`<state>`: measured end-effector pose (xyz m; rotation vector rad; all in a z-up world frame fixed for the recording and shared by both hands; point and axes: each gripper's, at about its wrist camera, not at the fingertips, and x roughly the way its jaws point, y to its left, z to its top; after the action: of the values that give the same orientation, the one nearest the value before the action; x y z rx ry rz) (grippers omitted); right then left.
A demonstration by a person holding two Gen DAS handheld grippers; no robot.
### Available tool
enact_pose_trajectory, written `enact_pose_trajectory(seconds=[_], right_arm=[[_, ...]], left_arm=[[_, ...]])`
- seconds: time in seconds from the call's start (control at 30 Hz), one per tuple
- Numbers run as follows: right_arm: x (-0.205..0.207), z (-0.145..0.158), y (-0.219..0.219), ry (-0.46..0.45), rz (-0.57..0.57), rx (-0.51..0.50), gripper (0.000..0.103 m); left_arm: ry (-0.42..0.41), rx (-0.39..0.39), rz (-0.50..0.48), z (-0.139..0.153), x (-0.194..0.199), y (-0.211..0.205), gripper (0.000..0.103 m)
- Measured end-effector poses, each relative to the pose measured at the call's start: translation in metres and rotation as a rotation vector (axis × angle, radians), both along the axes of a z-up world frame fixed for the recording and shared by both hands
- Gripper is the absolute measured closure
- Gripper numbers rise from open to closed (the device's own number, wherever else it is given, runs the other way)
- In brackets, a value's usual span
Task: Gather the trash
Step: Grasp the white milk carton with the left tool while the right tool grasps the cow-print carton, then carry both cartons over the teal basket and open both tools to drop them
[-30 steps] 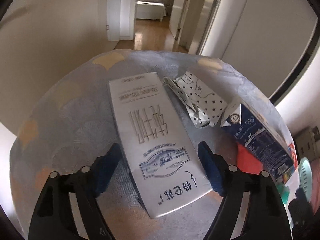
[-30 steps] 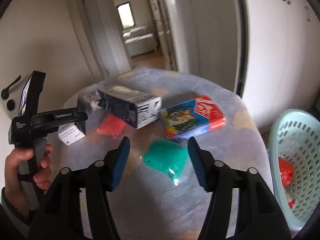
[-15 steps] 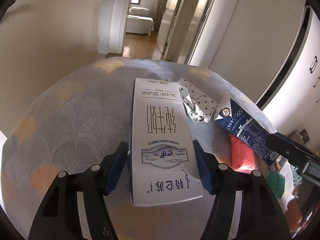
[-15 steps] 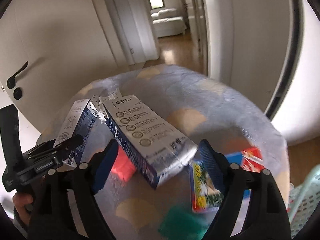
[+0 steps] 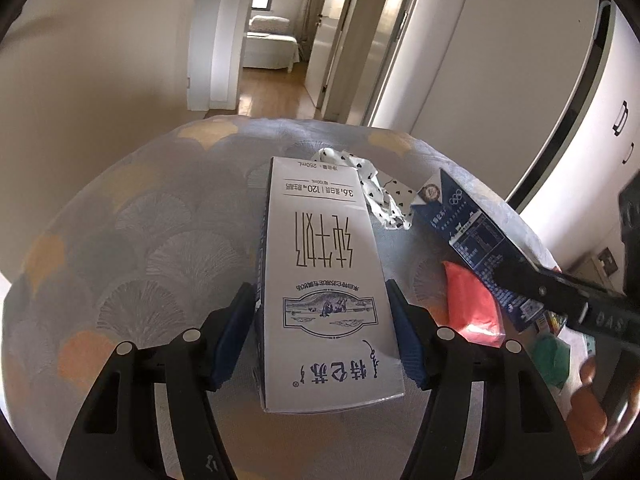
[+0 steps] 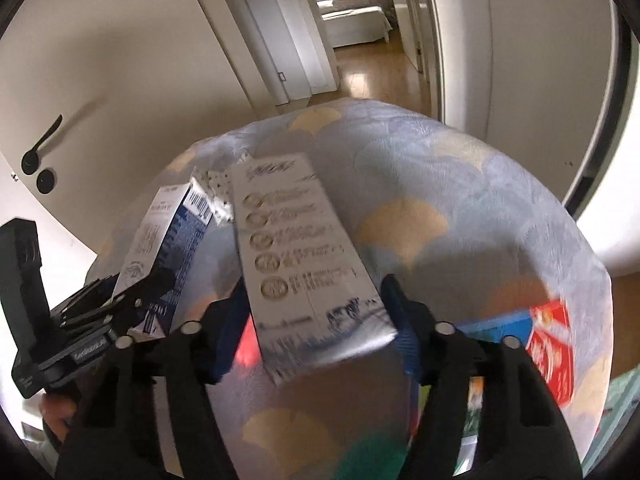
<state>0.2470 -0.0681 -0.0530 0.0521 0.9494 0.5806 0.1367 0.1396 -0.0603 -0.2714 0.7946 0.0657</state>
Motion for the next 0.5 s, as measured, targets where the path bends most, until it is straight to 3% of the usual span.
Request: enact_pose_trajectory(seconds=[0.1,0.27,0.5], right_arm=[[-0.019,0.004,-0.002,0.012,-0.037,-0.002,0.05],[-0.062,0.023,0.0,-0.064,-0.059,-0.042,0.052],[-0.115,0.034,-0.009,-0.111,-0.074,-0.007,0.052]], left_arm=[[0.0,0.014,0.011,0.001,-0.001,-0.001,0.041],[0.012,-0.009,0.002,0.002,-0.002,0.0,0.043],[-0.023,-0.019,-0.016,0.015,-0.036,0.002,0.043]])
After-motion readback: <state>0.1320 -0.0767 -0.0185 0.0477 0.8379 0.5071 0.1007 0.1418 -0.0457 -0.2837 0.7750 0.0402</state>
